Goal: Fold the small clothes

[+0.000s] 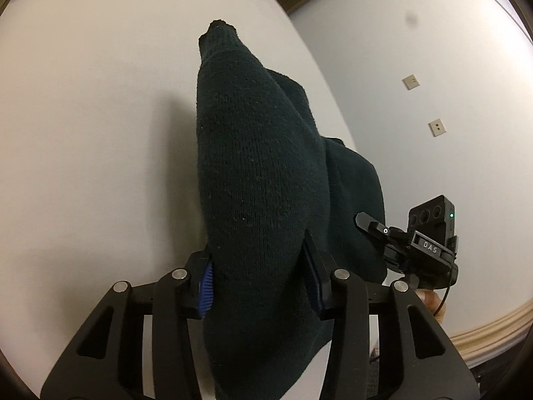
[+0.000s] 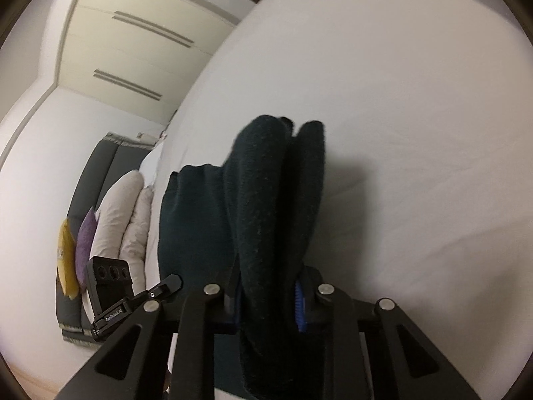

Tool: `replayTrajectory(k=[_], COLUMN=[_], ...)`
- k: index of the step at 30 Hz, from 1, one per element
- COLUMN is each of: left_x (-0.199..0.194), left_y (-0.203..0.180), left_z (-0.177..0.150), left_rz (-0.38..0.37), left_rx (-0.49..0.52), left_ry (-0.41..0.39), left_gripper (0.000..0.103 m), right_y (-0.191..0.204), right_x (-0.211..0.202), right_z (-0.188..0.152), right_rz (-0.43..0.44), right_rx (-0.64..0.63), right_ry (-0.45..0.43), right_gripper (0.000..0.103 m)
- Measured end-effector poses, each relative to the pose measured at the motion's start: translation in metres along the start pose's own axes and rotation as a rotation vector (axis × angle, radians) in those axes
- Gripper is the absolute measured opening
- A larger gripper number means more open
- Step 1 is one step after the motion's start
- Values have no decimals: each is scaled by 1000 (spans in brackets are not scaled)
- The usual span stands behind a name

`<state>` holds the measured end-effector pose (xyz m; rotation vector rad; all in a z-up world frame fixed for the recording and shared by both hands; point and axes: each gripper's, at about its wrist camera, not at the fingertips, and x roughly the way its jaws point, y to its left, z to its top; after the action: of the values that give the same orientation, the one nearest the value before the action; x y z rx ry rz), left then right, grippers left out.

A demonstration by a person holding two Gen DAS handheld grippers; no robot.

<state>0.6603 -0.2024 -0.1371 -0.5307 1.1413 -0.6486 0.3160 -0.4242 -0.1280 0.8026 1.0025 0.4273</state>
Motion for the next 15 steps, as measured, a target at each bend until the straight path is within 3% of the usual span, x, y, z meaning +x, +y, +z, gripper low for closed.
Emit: replayTrajectory(k=[9, 15], left_x=[-130, -169], left_y=[-6, 22], left_z=[-39, -82], left_rz=[23, 109], left_rx=[41, 29], left_ry=[-93, -106], left_gripper=[42, 43], right_y=[95, 124], right_x=[-10, 22], right_z=[-59, -117], right_rz=[147, 148], right_rx=[-71, -116], right_ry=[48, 122], right_gripper=[25, 25])
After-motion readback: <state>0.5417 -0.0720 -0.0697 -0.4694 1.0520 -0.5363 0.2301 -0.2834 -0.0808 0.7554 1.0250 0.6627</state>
